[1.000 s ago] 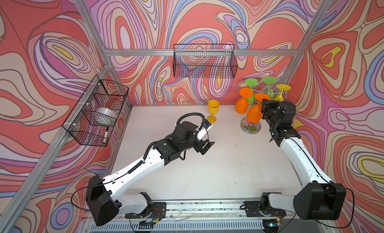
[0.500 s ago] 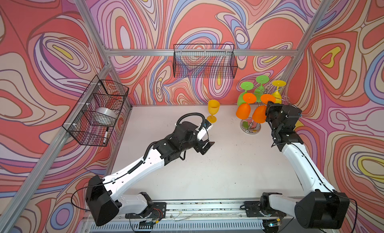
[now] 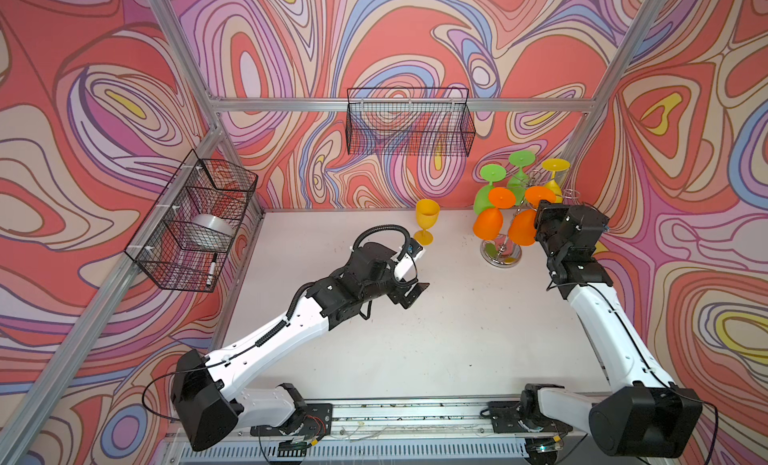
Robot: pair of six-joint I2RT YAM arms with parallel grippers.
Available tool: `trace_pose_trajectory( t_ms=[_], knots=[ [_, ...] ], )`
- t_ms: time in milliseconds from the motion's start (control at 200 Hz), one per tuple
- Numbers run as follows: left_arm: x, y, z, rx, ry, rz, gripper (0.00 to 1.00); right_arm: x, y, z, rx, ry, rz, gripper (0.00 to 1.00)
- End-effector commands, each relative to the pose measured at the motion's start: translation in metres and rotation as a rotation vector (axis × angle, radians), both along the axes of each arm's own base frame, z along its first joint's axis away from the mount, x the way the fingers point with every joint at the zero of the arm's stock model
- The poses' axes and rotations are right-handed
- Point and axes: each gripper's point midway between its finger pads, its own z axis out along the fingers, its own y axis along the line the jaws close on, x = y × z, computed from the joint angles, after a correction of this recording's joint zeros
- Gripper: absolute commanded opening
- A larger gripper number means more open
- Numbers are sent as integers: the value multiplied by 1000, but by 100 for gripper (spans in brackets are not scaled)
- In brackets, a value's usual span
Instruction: Take the wine glass off the wine glass rack
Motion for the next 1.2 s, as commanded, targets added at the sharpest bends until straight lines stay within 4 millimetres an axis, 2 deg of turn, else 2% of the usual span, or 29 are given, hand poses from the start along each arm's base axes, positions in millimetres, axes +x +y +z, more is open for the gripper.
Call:
trace_pose_trajectory(
  t_ms=[0, 361, 706, 937, 1192],
  knots=[
    [1, 0, -4, 3, 12, -1, 99, -3, -6, 12, -15, 43, -9, 0],
    [2, 1, -4, 6, 11, 3, 100, 6, -12, -1, 43, 93, 19, 0],
    [2, 1, -4, 8, 8, 4, 100, 13, -18, 2, 63, 88, 19, 0],
    [2, 2, -4, 8, 8, 7, 100, 3, -27, 11, 59, 67, -31, 0],
    [2, 2, -3, 5, 10, 7, 100, -7, -34, 9, 58, 70, -73, 0]
  ],
)
